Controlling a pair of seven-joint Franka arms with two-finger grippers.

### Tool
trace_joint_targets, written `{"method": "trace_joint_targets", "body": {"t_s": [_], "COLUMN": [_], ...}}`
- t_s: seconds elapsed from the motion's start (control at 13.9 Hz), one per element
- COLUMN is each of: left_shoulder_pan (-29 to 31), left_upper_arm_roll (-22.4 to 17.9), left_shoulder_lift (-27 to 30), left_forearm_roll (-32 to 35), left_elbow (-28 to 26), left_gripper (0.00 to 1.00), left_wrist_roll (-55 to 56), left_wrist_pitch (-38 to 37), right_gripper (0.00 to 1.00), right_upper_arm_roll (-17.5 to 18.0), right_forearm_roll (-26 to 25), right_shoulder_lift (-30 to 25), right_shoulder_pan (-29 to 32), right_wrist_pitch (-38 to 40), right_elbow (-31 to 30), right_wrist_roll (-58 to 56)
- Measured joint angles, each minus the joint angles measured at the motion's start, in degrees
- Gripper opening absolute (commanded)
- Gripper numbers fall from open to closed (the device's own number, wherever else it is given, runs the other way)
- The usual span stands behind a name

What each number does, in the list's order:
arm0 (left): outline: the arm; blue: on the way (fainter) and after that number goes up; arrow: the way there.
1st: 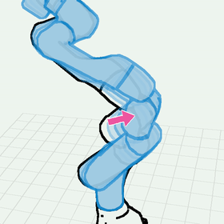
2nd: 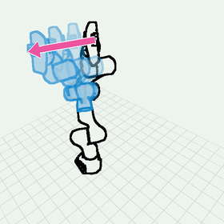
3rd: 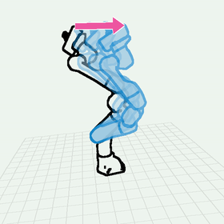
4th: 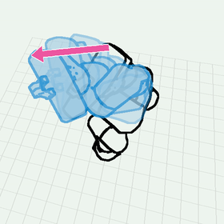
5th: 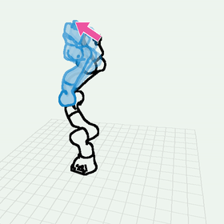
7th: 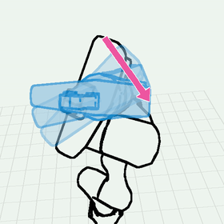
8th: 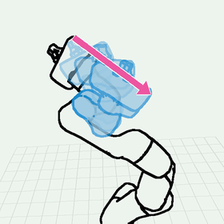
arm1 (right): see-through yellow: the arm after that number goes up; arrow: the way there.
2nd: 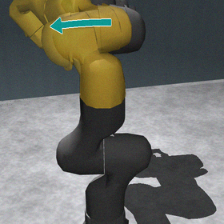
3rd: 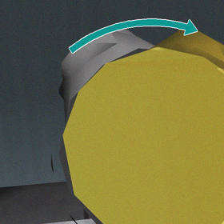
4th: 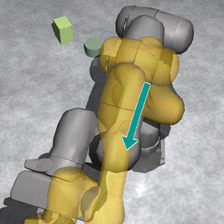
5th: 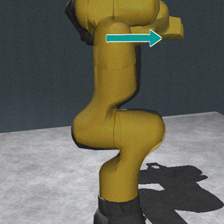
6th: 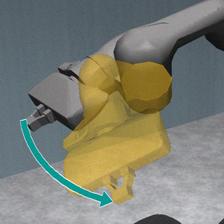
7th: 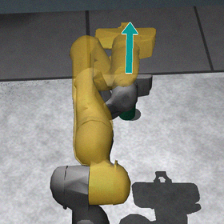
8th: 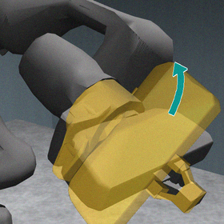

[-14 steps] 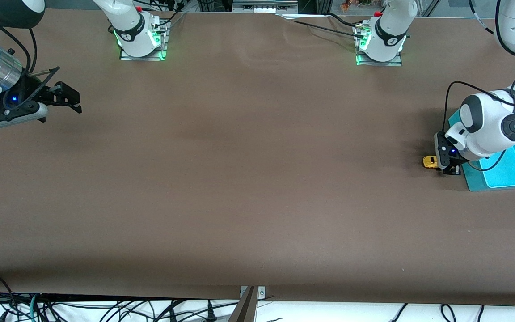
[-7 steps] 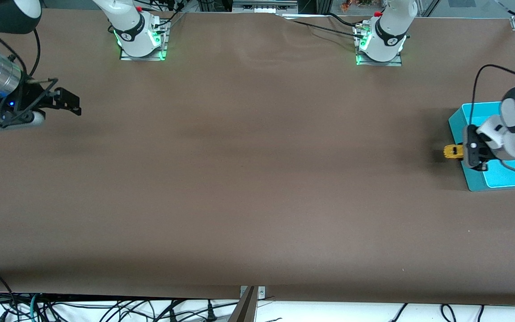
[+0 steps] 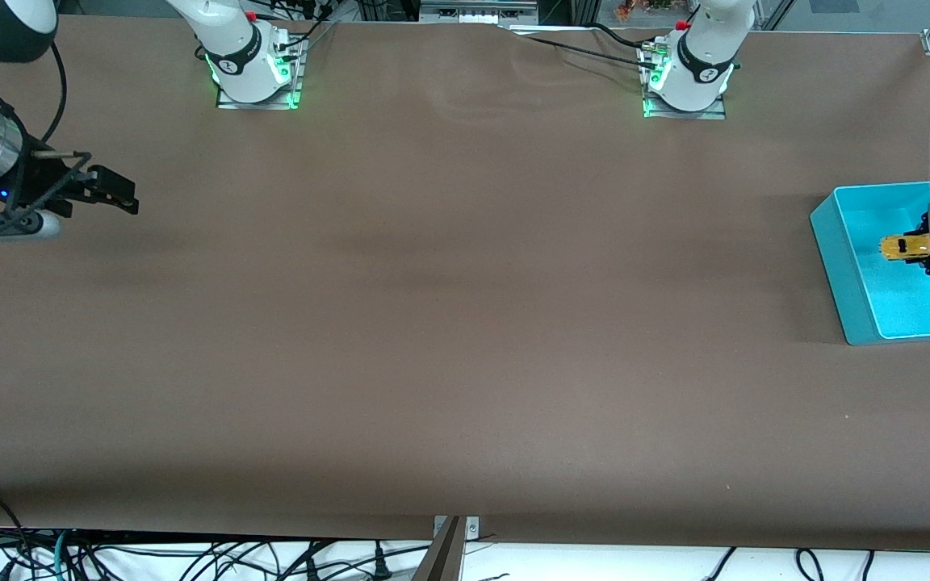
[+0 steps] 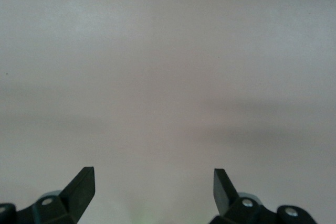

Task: Wind and store yellow beetle car
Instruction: 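Lift the car with the left gripper and lower it into the blue box, then open the left gripper to release the car inside the box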

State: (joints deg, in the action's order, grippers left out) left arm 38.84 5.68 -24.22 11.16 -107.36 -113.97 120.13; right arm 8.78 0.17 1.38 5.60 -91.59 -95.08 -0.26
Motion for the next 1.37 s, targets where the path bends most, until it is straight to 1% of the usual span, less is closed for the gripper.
{"method": "trace_joint_targets", "body": {"t_s": [0.07, 0.14, 0.22, 0.29, 0.43, 0.65, 0.79, 0.86, 1.08, 1.22, 1.37], "left_shoulder_pan": [1.17, 2.15, 3.01, 3.59, 3.92, 3.84, 3.86, 3.86, 3.76, 3.63, 3.45], "left_upper_arm_roll": [0.0, 0.01, 0.05, 0.09, 0.44, 1.37, 2.61, 3.91, 10.08, 15.3, 20.39], "left_shoulder_lift": [-1.86, -3.7, -5.35, -6.55, -6.96, -4.73, -1.63, 0.17, 4.83, 5.96, 6.1], "left_forearm_roll": [0.02, 0.03, 0.03, 0.03, 0.03, 0.03, 0.02, 0.01, 0.01, 0.01, 0.01], "left_elbow": [-1.08, -2.05, -2.62, -2.71, -2.5, -1.43, -0.35, 0.9, 7.65, 13.38, 17.19], "left_gripper": [0.27, 0.5, 0.86, 1.0, 1.0, 1.0, 1.0, 1.0, 1.0, 1.0, 1.0], "left_wrist_roll": [-0.35, -0.71, -1.2, -1.47, -2.54, -2.75, -2.08, -0.52, 7.94, 16.56, 25.61], "left_wrist_pitch": [3.37, 6.31, 8.19, 9.1, 9.69, 8.73, 5.27, 1.98, -11.59, -20.47, -25.36], "right_gripper": [1.0, 1.0, 1.0, 1.0, 1.0, 1.0, 1.0, 1.0, 1.0, 1.0, 1.0], "right_upper_arm_roll": [0.0, 0.0, 0.0, 0.0, 0.0, 0.0, 0.02, 0.04, 0.05, 0.02, -0.04], "right_forearm_roll": [0.0, 0.0, 0.0, 0.0, 0.0, 0.0, 0.0, 0.0, 0.0, 0.0, -0.01], "right_shoulder_lift": [-0.97, -1.94, -2.92, -3.79, -4.67, -4.71, -4.71, -4.71, -4.71, -4.71, -4.72], "right_shoulder_pan": [-0.03, -0.06, -0.09, -0.17, -0.33, -0.39, -0.46, -0.5, -0.51, -0.51, -0.51], "right_wrist_pitch": [0.54, 1.58, 2.78, 3.49, 3.76, 3.77, 3.77, 3.77, 3.77, 3.76, 3.76], "right_elbow": [-0.39, -0.85, -1.31, -1.72, -2.29, -2.64, -2.74, -2.74, -2.74, -2.74, -2.5], "right_wrist_roll": [0.02, 0.12, 0.21, 0.22, 0.22, 0.22, 0.21, 0.21, -0.01, -0.53, -0.87]}}
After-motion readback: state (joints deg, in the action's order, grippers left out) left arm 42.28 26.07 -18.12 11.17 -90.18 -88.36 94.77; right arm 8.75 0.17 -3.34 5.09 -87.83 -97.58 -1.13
